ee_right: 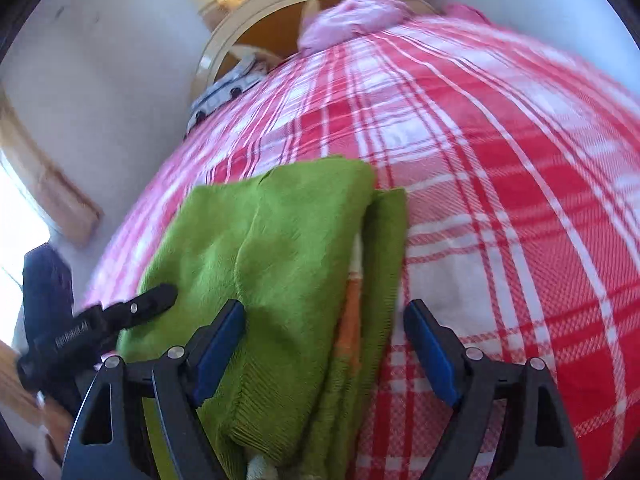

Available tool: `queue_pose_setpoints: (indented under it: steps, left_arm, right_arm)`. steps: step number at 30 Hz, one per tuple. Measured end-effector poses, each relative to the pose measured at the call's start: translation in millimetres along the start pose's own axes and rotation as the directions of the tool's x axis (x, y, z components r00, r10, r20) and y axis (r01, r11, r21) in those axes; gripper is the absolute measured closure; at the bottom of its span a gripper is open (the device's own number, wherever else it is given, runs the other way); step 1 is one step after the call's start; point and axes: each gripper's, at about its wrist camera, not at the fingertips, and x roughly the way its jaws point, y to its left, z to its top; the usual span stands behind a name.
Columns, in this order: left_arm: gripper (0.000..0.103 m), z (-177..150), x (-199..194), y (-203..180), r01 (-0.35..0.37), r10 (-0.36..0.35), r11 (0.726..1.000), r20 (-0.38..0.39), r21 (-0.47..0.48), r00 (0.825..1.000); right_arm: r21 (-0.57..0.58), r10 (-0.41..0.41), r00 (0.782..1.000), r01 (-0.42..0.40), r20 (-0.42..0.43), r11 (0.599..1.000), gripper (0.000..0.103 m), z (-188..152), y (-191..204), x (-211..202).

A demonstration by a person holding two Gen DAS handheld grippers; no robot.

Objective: Fold small clothes
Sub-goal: 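Grasp the folded sweater edge with the right gripper while the left gripper grasps it too, then lift the green sweater bundle with both grippers and fold it over onto itself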

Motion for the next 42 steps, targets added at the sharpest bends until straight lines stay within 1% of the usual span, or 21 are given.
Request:
queue_pose_setpoints:
  steps: [1,2,4,6,11,14,15,17,18,19,20,22,24,25,27,29,31,34,36,38,42]
  left_arm:
    - [0.025,-1,0,-1,-0.004,0.004,1.0,0.003,0.006,1.0]
    - [0.025,-3,1,-3,-0.009,0.009,1.0,0.004,0.014,1.0]
    - [0.026,-3,2,-7,-0.014,0.014,0.999,0.001,0.045,1.0]
    - [0.026,-3,4,-11,-0.021,0.021,0.997,-0.003,0.067,1.0]
    - [0.029,-3,4,-15,-0.061,0.06,0.992,0.01,0.106,0.998]
    - [0.038,-4,5,-20,-0.066,0.063,0.99,0.021,0.126,0.998]
    - [0.04,-4,5,-21,-0.068,0.066,0.989,0.024,0.134,0.998]
    - [0.042,-5,5,-25,-0.083,0.079,0.986,0.033,0.147,0.996]
    - [0.044,-6,4,-26,-0.087,0.083,0.984,0.037,0.153,0.996]
    - [0.045,-6,4,-27,-0.091,0.086,0.983,0.04,0.159,0.995]
    - [0.048,-7,2,-29,-0.097,0.091,0.982,0.044,0.165,0.995]
    - [0.052,-8,-1,-31,-0.111,0.104,0.978,0.047,0.175,0.993]
    - [0.056,-9,-5,-35,-0.127,0.12,0.974,0.049,0.189,0.992]
    - [0.057,-8,-7,-36,-0.13,0.123,0.973,0.049,0.19,0.991]
    - [0.058,-12,-15,-37,-0.138,0.132,0.972,0.043,0.191,0.99]
    - [0.058,-18,-22,-39,-0.146,0.141,0.97,0.039,0.192,0.989]
    - [0.058,-26,-33,-44,-0.166,0.16,0.962,0.045,0.219,0.986]
    - [0.058,-44,-53,-61,-0.21,0.194,0.93,0.082,0.303,0.978]
    - [0.058,-54,-63,-69,-0.226,0.206,0.915,0.096,0.335,0.974]
    - [0.058,-65,-73,-74,-0.223,0.202,0.907,0.095,0.356,0.975]
    - [0.058,-86,-88,-81,-0.177,0.163,0.912,0.069,0.37,0.984]
  right_arm:
    - [-0.006,0.006,1.0,-0.006,-0.003,1.0,0.021,0,1,1]
    - [-0.011,0.015,1.0,-0.015,-0.006,1.0,0.023,-1,1,2]
    - [-0.016,0.035,0.999,-0.035,-0.005,0.999,0.032,-1,0,3]
    - [-0.024,0.044,0.999,-0.044,-0.005,0.999,0.036,-2,1,4]
    - [-0.031,0.032,0.999,-0.032,-0.005,0.999,0.036,-1,4,8]
    - [-0.03,0.017,1.0,-0.018,-0.005,0.999,0.036,1,5,9]
    - [-0.033,0.01,1.0,-0.01,-0.002,0.999,0.038,0,6,8]
    - [-0.052,-0.011,1.0,0.011,0.008,0.999,0.047,-2,11,7]
    - [-0.062,-0.011,1.0,0.012,0.012,0.998,0.056,-3,15,6]
    - [-0.067,-0.018,1.0,0.019,0.016,0.998,0.06,-3,18,6]
    - [-0.076,-0.041,0.999,0.042,0.024,0.996,0.061,-4,23,5]
    - [-0.117,-0.1,0.994,0.105,0.042,0.988,0.068,-6,36,2]
    - [-0.166,-0.168,0.984,0.175,0.057,0.97,0.071,-8,53,-2]
    - [-0.174,-0.179,0.982,0.187,0.061,0.967,0.072,-9,57,-5]
    - [-0.177,-0.178,0.981,0.189,0.072,0.966,0.073,-12,65,-16]
    - [-0.17,-0.156,0.985,0.167,0.077,0.971,0.073,-15,70,-31]
    - [-0.162,-0.14,0.987,0.151,0.078,0.975,0.074,-20,76,-44]
    - [-0.158,-0.125,0.988,0.137,0.087,0.978,0.074,-32,87,-67]
    - [-0.151,-0.113,0.989,0.127,0.094,0.98,0.074,-42,92,-82]
    - [-0.146,-0.107,0.989,0.12,0.1,0.982,0.074,-53,96,-97]
    - [-0.144,-0.112,0.987,0.128,0.118,0.981,0.074,-77,99,-127]
